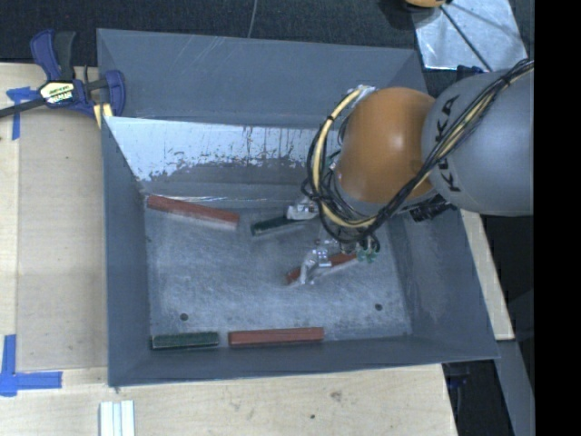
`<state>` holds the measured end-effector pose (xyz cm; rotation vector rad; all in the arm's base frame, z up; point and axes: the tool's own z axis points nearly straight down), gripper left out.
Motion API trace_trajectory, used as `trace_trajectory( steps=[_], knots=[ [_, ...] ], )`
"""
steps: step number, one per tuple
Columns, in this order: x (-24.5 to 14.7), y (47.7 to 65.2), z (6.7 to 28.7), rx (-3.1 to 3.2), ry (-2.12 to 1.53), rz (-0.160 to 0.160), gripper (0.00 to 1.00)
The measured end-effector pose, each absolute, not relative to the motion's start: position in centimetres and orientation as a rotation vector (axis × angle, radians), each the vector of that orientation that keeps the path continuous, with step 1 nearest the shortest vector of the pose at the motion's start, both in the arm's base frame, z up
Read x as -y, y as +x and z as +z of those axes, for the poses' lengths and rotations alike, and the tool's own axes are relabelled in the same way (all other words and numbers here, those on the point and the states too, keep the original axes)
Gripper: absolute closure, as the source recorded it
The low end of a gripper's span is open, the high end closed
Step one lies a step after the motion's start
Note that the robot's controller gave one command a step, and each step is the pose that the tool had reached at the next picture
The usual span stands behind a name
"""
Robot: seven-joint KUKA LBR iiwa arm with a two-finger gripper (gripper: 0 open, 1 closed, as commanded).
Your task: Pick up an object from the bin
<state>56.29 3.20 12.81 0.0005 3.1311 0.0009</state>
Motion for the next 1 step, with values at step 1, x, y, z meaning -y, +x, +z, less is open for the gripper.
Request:
trace_trajectory(
  steps=[1],
  knots=[
    [-0.37, 57.69, 7.87, -3.031, -0.761, 0.006, 1.0]
  ],
)
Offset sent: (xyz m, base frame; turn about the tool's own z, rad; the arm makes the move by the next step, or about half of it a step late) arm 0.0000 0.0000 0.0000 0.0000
